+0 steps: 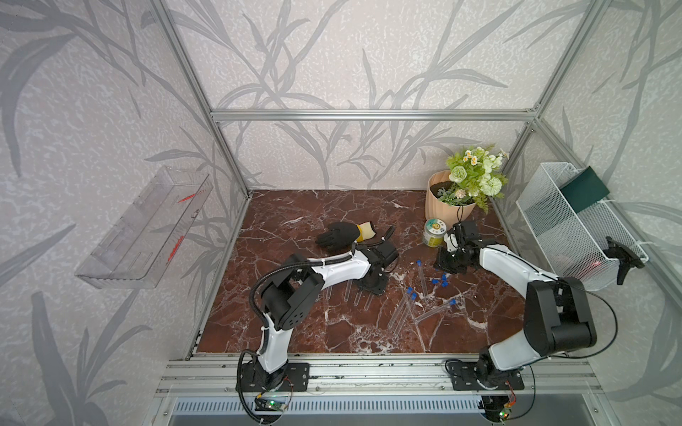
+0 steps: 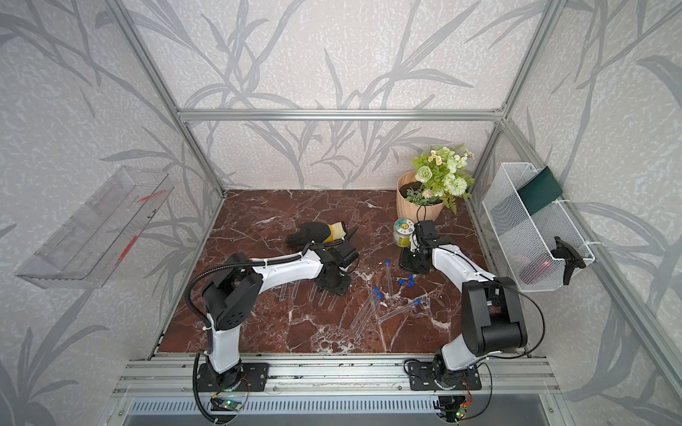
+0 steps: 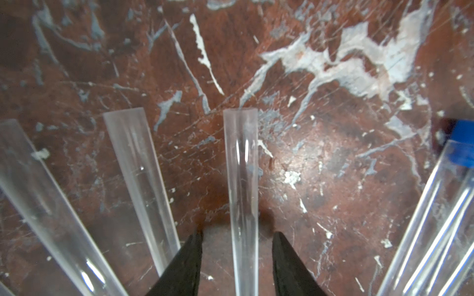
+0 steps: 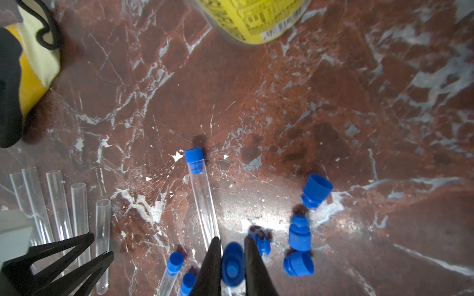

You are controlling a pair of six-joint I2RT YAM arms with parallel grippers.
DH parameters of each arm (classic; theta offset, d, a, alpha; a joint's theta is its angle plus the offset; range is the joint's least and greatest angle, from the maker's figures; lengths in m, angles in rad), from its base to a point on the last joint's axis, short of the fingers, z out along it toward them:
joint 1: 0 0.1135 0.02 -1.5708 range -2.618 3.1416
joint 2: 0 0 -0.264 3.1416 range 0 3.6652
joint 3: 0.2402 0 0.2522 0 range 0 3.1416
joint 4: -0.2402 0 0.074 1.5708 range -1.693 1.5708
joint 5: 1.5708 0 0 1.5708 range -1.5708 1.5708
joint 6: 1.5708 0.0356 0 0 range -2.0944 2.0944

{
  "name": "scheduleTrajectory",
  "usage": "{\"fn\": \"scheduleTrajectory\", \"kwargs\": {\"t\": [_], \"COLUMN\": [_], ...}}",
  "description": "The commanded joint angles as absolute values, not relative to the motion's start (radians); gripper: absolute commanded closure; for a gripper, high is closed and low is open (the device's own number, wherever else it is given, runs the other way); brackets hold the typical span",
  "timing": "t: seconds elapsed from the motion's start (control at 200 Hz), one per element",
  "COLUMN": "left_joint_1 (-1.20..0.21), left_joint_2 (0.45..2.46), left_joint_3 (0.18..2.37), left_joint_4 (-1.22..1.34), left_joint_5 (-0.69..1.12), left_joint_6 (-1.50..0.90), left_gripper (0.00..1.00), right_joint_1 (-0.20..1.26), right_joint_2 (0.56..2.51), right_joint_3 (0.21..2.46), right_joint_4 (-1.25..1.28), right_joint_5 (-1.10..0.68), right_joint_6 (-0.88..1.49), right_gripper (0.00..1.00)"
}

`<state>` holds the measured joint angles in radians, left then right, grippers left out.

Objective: Remove stoppers from test tubes
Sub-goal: Place the test tube at the center of the board, then place the stopper at the center of the board.

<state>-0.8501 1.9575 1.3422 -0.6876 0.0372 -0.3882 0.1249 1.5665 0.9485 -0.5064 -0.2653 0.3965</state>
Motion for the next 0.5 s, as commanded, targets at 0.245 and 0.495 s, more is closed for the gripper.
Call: {"fn": "scheduleTrajectory", "kwargs": {"t": [0.245, 0.495], "left_joint_1": [-0.895, -0.908], "left_joint_2": [1.862, 1.836], "left_joint_3": [1.395, 1.4], "left_joint_4": [-0.722, -0.708], "left_joint_5": [-0.025, 0.004], "left_joint_6": [-0.318, -0.289], "left_gripper": [0.46, 0.46], "right_joint_1": [0.121, 0.121], "right_joint_2": [1.664, 1.701], "right_joint_3": [0.937, 0.933], "right_joint_4": [-0.471, -0.459], "right_joint_5": [-0.24, -0.233], "right_joint_6": [0.386, 0.388], "right_gripper": [0.84, 0.81]}}
